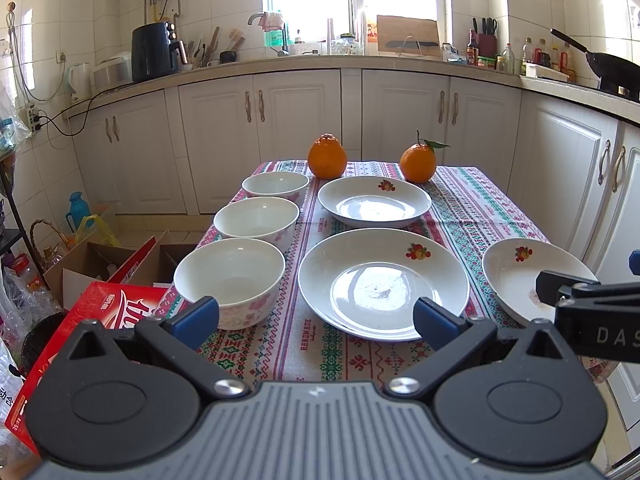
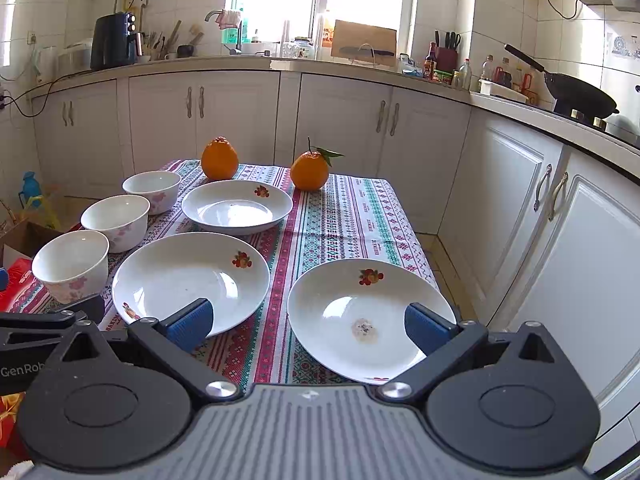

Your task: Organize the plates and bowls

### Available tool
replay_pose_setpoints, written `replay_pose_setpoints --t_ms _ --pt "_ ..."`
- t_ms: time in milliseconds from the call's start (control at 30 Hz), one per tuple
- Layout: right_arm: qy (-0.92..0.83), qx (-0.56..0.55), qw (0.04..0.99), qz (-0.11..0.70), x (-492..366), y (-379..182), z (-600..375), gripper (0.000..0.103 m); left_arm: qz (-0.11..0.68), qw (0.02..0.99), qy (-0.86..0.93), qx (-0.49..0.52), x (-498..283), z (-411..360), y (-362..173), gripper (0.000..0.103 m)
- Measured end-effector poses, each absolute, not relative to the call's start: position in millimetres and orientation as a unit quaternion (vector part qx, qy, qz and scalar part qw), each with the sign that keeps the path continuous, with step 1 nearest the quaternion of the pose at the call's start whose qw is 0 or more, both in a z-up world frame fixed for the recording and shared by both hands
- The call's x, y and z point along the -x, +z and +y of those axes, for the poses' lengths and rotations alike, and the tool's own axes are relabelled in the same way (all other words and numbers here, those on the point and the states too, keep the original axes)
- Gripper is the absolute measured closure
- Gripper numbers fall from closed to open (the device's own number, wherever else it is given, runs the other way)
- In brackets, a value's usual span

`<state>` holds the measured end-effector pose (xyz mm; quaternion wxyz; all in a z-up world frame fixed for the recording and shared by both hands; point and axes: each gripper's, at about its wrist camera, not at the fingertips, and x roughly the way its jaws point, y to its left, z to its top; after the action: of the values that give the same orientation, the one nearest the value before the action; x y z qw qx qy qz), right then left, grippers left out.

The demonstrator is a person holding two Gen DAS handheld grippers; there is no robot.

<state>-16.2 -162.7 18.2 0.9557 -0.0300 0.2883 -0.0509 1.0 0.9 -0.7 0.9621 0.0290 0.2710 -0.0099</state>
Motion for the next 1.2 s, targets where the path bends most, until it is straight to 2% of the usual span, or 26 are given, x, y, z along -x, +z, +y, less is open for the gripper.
replay_pose_setpoints --t_ms 1200 --pt "-0.050 0.032 0.957 0.285 17.7 21.9 -162.8 0.000 0.272 0.962 -0.011 -0.028 -1.5 2.1 -0.7 0.001"
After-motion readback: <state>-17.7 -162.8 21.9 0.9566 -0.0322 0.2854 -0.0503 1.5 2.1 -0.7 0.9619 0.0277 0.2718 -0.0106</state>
